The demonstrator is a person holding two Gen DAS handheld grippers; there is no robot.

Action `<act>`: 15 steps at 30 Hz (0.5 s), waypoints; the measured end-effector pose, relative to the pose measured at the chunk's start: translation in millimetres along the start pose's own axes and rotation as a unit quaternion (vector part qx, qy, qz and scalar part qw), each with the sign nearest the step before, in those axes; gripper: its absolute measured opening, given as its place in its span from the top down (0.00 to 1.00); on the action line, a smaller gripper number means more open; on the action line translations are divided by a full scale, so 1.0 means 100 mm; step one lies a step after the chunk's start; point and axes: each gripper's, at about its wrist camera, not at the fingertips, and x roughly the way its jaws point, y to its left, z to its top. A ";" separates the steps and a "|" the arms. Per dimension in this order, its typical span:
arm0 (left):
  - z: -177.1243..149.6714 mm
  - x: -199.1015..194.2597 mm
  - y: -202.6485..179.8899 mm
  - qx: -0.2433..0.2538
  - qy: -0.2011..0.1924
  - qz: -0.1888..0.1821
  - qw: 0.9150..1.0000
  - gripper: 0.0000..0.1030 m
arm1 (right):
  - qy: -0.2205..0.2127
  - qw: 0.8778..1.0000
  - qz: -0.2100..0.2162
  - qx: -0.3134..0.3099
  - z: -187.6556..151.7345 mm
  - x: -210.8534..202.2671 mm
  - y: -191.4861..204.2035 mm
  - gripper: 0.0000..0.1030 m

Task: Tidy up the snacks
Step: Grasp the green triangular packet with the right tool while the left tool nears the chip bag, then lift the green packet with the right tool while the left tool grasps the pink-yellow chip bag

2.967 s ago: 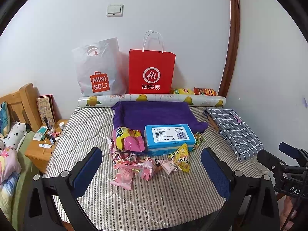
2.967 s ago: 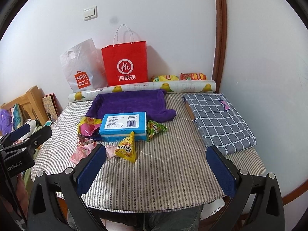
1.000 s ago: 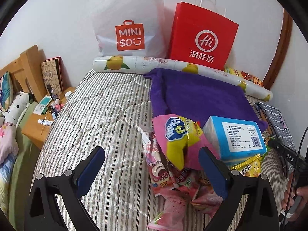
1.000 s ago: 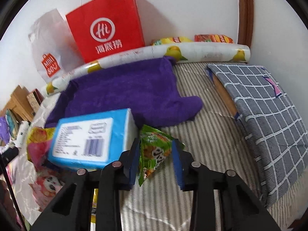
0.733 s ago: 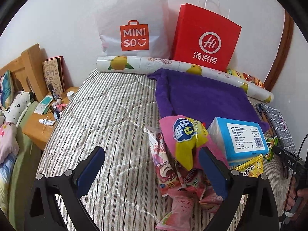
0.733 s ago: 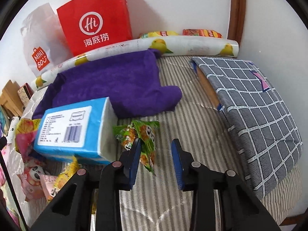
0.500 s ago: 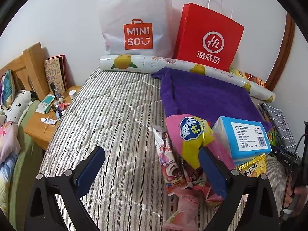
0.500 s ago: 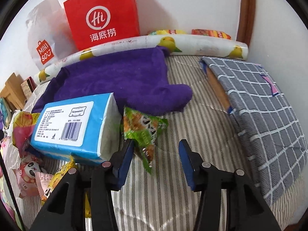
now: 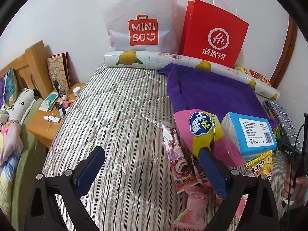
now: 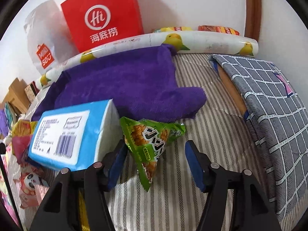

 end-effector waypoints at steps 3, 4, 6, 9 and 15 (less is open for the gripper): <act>-0.02 0.00 0.00 0.003 0.001 0.000 1.000 0.05 | 0.001 1.000 0.010 0.010 0.02 0.05 -0.03 0.44; -0.02 0.01 0.01 0.004 0.002 0.002 1.000 0.05 | 0.001 1.000 0.017 0.011 0.02 0.06 -0.03 0.48; -0.03 0.01 0.02 0.004 0.004 0.001 1.000 0.05 | 0.002 1.000 0.028 0.008 0.01 0.06 -0.02 0.63; -0.04 0.02 0.03 0.000 0.005 -0.009 1.000 0.05 | -0.005 1.000 0.018 0.001 -0.01 0.02 -0.02 0.63; -0.02 0.00 -0.07 0.004 0.007 -0.038 0.999 0.05 | -0.016 1.000 0.012 0.018 -0.12 -0.17 -0.14 0.63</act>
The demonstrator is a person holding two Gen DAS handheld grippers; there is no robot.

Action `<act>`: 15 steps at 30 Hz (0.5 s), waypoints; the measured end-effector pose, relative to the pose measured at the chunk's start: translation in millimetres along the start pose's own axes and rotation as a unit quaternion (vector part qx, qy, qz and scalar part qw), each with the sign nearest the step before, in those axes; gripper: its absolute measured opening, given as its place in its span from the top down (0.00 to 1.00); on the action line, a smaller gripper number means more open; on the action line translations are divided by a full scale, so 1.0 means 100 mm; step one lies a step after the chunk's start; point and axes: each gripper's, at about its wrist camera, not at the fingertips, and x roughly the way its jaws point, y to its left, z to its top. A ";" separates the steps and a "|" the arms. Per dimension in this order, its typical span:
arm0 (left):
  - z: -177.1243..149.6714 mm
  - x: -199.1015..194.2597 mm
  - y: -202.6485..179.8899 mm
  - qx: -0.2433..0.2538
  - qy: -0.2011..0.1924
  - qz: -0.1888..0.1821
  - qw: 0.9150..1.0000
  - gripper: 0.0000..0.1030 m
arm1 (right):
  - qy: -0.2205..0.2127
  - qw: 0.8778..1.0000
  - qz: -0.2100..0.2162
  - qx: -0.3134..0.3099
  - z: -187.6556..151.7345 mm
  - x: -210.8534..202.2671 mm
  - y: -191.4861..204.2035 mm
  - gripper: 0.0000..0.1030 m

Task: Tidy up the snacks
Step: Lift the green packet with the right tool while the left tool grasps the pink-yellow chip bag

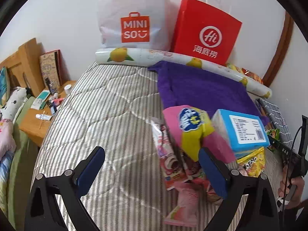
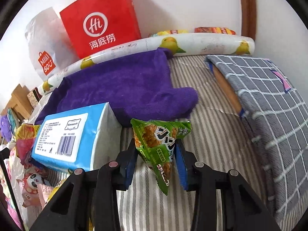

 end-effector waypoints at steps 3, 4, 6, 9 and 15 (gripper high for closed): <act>0.05 -0.01 -0.11 0.011 -0.004 -0.016 1.000 0.05 | 0.004 1.000 -0.005 0.002 -0.09 -0.08 -0.05 0.63; 0.07 0.01 -0.14 0.014 -0.003 -0.021 1.000 0.05 | 0.008 1.000 -0.005 0.000 -0.11 -0.09 -0.05 0.63; 0.14 0.08 -0.24 0.017 0.002 -0.031 0.999 0.05 | 0.015 1.000 -0.007 -0.001 -0.16 -0.08 -0.05 0.63; 0.21 0.22 -0.33 0.012 0.018 -0.039 0.999 0.05 | 0.016 1.000 -0.014 -0.005 -0.23 -0.07 -0.04 0.61; 0.28 0.43 -0.44 0.011 0.034 -0.037 0.999 0.06 | 0.020 1.000 -0.013 -0.009 -0.25 -0.06 -0.01 0.50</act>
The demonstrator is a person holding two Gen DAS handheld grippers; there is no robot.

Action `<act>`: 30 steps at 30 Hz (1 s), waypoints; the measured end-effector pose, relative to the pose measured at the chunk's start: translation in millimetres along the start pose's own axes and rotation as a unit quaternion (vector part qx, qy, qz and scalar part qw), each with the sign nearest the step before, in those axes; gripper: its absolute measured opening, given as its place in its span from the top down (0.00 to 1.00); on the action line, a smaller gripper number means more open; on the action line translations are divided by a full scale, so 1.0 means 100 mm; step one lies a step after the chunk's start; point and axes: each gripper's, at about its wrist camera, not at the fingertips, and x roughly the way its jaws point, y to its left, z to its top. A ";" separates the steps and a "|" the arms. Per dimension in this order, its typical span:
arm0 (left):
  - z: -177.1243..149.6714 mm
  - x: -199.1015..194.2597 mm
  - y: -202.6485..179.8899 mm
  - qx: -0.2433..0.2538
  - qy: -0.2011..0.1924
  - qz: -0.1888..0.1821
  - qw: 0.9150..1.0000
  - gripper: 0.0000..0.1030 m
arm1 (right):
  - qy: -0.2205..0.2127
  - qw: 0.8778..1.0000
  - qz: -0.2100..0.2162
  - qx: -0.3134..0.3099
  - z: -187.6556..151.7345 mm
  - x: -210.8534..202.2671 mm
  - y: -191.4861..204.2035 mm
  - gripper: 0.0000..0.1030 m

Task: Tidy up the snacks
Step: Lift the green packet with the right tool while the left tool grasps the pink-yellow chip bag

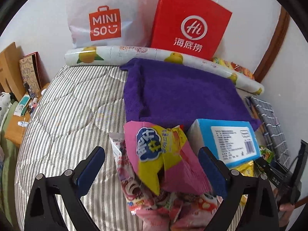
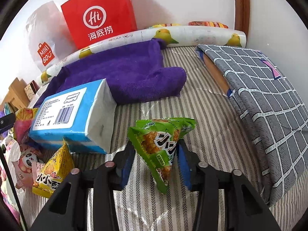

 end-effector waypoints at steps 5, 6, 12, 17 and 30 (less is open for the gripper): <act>0.04 0.14 0.00 -0.003 0.016 -0.003 1.000 0.20 | 0.011 1.000 0.002 0.023 0.00 0.08 -0.01 0.47; 0.04 0.16 0.00 -0.003 0.018 -0.004 1.000 0.27 | 0.013 1.000 0.003 0.026 0.00 0.09 -0.02 0.47; 0.04 0.19 0.02 -0.007 0.026 -0.012 1.000 0.44 | 0.014 0.999 0.000 0.035 0.00 0.12 -0.01 0.56; 0.04 0.16 0.04 -0.012 0.030 -0.026 0.999 0.53 | 0.014 0.999 -0.007 0.034 0.02 0.07 -0.02 0.60; -0.02 -0.32 0.02 -0.013 0.007 -0.047 0.999 0.55 | -0.009 0.999 -0.003 0.038 0.08 -0.48 0.11 0.61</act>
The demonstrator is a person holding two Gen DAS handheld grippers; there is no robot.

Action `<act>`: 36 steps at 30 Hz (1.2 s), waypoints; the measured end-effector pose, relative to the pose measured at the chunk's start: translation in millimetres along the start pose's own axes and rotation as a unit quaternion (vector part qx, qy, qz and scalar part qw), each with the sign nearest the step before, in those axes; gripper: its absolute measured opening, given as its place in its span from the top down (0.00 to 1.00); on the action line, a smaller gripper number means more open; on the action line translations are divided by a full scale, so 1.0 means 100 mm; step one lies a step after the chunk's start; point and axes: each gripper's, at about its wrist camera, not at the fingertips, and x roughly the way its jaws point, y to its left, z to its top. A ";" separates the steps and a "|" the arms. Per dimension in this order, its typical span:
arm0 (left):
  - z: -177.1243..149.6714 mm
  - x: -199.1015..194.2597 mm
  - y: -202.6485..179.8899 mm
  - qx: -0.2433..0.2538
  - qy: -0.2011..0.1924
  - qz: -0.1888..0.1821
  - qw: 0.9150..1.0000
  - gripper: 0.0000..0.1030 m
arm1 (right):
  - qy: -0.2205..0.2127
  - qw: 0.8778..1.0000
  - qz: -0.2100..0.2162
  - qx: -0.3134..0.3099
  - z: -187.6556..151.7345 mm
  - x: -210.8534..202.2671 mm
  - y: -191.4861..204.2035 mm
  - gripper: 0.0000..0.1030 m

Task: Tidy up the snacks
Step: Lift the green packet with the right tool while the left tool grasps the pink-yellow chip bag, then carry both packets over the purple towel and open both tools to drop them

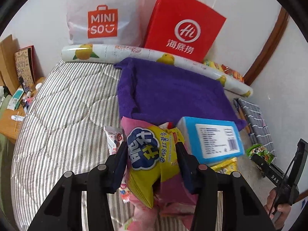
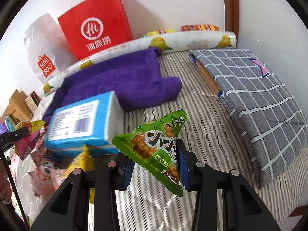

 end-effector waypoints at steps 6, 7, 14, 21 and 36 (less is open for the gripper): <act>-0.03 -0.26 -0.17 0.009 -0.011 -0.020 1.000 0.55 | -0.009 1.000 0.018 -0.009 0.03 -0.29 0.21 0.61; -0.03 -0.29 -0.20 0.011 -0.012 -0.023 1.000 0.55 | -0.009 1.000 0.023 -0.009 0.03 -0.32 0.23 0.61; 0.02 -0.47 -0.41 0.027 -0.022 -0.041 0.999 0.55 | -0.016 0.999 0.034 -0.022 0.13 -0.52 0.45 0.61; 0.20 -0.55 -0.60 0.044 -0.038 -0.053 0.997 0.54 | -0.033 0.998 0.038 -0.036 0.32 -0.67 0.59 0.61; 0.84 -0.32 -0.66 0.044 -0.055 -0.045 0.997 0.54 | -0.071 0.994 0.055 -0.068 1.05 -0.57 0.83 0.61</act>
